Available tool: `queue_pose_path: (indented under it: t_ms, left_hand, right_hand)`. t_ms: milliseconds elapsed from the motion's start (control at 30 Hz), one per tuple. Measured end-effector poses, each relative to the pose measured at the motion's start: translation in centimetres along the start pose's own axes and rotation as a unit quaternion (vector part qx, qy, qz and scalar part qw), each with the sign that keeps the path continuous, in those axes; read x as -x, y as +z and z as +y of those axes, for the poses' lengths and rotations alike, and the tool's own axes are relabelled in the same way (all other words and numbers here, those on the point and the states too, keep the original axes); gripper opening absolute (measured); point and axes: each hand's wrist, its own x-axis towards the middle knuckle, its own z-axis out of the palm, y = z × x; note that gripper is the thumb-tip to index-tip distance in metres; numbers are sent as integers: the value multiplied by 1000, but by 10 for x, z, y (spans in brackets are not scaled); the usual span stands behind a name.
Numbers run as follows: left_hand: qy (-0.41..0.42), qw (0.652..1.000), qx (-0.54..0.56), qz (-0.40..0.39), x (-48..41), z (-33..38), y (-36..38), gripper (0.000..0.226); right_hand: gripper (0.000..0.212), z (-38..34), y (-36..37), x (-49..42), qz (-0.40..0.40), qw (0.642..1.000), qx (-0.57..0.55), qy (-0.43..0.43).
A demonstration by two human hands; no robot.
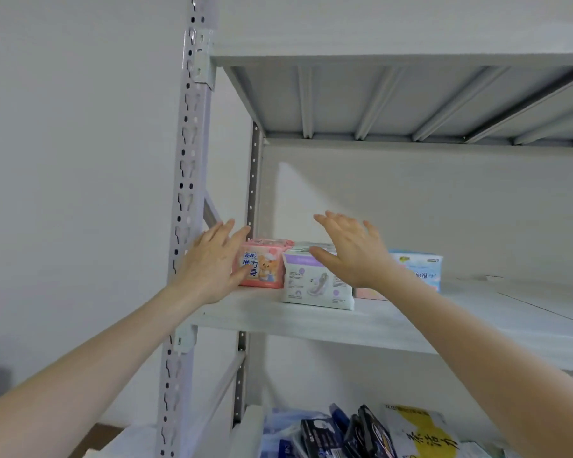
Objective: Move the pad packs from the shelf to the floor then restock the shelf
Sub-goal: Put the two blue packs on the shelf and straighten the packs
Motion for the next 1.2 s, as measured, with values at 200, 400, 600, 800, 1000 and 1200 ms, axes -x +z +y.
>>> queue_pose_path:
  t_ms: [200, 400, 600, 800, 1000, 1200]
  left_hand:
    - [-47, 989, 131, -49, -31, -27, 42, 87]
    - [-110, 952, 275, -80, -52, -29, 82, 117]
    - [-183, 898, 387, -105, -64, -33, 108, 121]
    - [-229, 842, 473, -124, -80, -36, 121, 107]
    - [-180, 820, 515, -171, -85, -39, 132, 104]
    - [-190, 811, 520, -190, -89, -40, 135, 100]
  right_hand:
    - [67, 1, 17, -62, -53, 997, -39, 26]
    - [82, 10, 34, -115, -174, 982, -70, 38]
    - [101, 10, 60, -155, -314, 946, -64, 40]
    - [107, 10, 91, -184, -398, 915, -56, 40]
    - [106, 16, 107, -198, -442, 893, -73, 47]
    - [93, 13, 109, -202, -451, 888, -76, 38]
